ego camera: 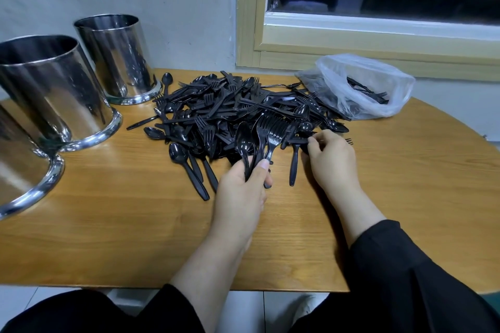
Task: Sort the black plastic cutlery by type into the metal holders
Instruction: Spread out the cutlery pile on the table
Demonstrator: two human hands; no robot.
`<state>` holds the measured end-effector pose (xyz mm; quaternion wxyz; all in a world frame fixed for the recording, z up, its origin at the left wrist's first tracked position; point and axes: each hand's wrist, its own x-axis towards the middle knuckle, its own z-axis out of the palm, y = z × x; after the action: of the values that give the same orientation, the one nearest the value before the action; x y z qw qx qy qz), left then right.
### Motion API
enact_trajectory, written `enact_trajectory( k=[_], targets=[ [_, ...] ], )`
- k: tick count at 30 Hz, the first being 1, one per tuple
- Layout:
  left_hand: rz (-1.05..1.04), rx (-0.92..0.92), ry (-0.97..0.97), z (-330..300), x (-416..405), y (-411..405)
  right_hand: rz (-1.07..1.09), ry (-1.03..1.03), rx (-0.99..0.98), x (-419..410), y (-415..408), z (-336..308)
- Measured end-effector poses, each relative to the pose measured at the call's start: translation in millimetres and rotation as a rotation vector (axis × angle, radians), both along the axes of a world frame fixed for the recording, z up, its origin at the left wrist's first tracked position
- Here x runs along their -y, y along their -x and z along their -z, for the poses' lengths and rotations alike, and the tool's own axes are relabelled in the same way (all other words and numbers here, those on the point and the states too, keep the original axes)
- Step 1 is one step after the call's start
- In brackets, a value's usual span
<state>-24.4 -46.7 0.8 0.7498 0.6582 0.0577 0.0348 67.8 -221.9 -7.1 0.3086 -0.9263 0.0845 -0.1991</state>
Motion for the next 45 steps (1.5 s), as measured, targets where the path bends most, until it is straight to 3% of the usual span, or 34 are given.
enact_trajectory(
  k=[6,14,20,24,28,33,39,42,45],
  targets=[
    [-0.004,0.004,0.001,-3,1,0,0.004,0.074,-0.023,-3,1,0],
    [-0.021,0.003,0.016,-4,0,2,-0.006,-0.255,0.105,4,11,-6],
    [-0.062,0.001,0.027,-2,2,0,-0.327,-0.693,0.263,-17,42,-14],
    [-0.082,0.010,0.048,-2,3,-2,-0.548,-0.723,0.152,-41,65,-16],
    [-0.050,0.029,0.045,-2,2,-1,-0.617,-0.809,0.020,-50,69,-19],
    [-0.030,0.026,0.010,-3,3,1,-0.572,-0.643,0.084,-49,68,-13],
    [-0.007,0.030,0.022,-2,0,-1,-0.584,-0.248,0.180,-46,65,-8],
    [-0.007,0.030,0.047,-4,1,-1,-0.598,-0.344,0.107,-48,67,-11],
    [-0.020,0.012,0.065,-4,1,0,-0.370,-0.378,0.247,-41,62,-12]
  ],
)
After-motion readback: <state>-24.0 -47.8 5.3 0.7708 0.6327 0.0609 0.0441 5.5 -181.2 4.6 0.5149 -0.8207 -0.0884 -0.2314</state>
